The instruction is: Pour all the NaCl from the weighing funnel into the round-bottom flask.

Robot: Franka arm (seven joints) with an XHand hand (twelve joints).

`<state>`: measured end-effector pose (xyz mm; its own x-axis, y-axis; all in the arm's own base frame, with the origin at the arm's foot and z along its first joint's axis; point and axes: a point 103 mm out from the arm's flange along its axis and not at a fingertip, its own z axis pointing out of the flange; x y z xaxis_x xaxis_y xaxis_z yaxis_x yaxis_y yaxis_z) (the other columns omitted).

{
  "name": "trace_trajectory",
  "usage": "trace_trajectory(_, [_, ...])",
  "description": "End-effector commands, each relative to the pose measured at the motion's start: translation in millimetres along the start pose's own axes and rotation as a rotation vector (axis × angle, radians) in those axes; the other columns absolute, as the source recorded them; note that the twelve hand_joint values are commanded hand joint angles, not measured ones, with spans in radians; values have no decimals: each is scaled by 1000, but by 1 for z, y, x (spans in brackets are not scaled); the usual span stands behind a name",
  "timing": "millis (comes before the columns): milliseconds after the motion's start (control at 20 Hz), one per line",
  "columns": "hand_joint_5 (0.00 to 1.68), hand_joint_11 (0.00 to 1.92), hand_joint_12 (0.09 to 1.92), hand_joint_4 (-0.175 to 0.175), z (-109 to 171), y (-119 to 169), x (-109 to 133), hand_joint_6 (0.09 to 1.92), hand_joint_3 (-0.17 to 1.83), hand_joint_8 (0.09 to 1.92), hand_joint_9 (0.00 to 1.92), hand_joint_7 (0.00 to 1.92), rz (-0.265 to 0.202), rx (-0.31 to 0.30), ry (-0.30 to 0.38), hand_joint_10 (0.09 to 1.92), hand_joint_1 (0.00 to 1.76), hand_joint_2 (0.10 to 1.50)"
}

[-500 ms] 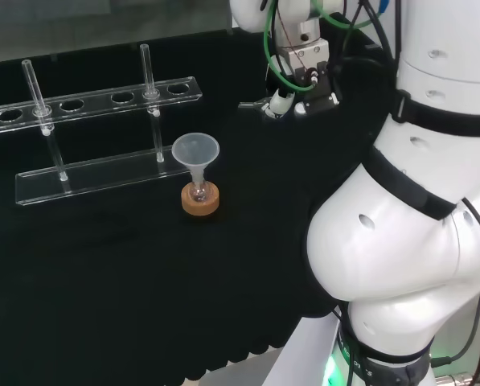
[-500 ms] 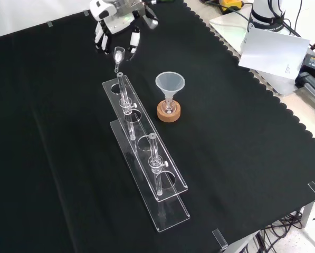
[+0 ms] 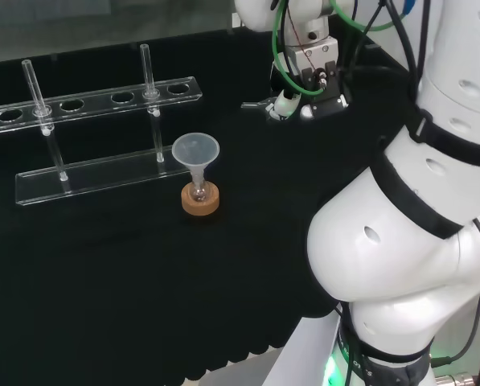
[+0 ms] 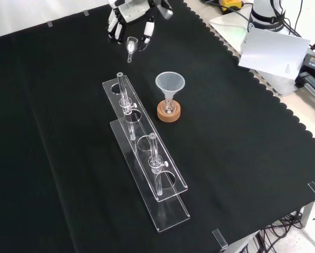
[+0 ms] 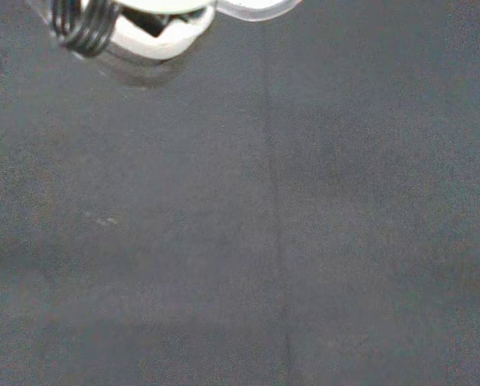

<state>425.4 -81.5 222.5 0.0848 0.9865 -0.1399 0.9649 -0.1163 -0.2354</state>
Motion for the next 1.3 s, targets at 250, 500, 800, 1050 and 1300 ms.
trace_trajectory(250, [1190, 811, 1061, 175, -17, -60, 30, 787, 578, 654, 912, 605, -22, -7, -71, 387, 1099, 733])
trace_trajectory(500, [1190, 811, 1062, 175, -29, -75, 47, 787, 579, 654, 913, 605, -42, -5, -95, 386, 1099, 733])
trace_trajectory(800, [1190, 804, 1063, 175, -31, -86, 72, 787, 580, 654, 914, 603, -74, 4, -116, 384, 1099, 732])
trace_trajectory(1050, [1190, 798, 1066, 175, -29, -93, 89, 786, 580, 653, 916, 598, -93, 3, -141, 384, 1099, 732])
trace_trajectory(1300, [1191, 795, 1070, 175, -28, -95, 100, 786, 581, 652, 917, 595, -103, 16, -178, 383, 1099, 731])
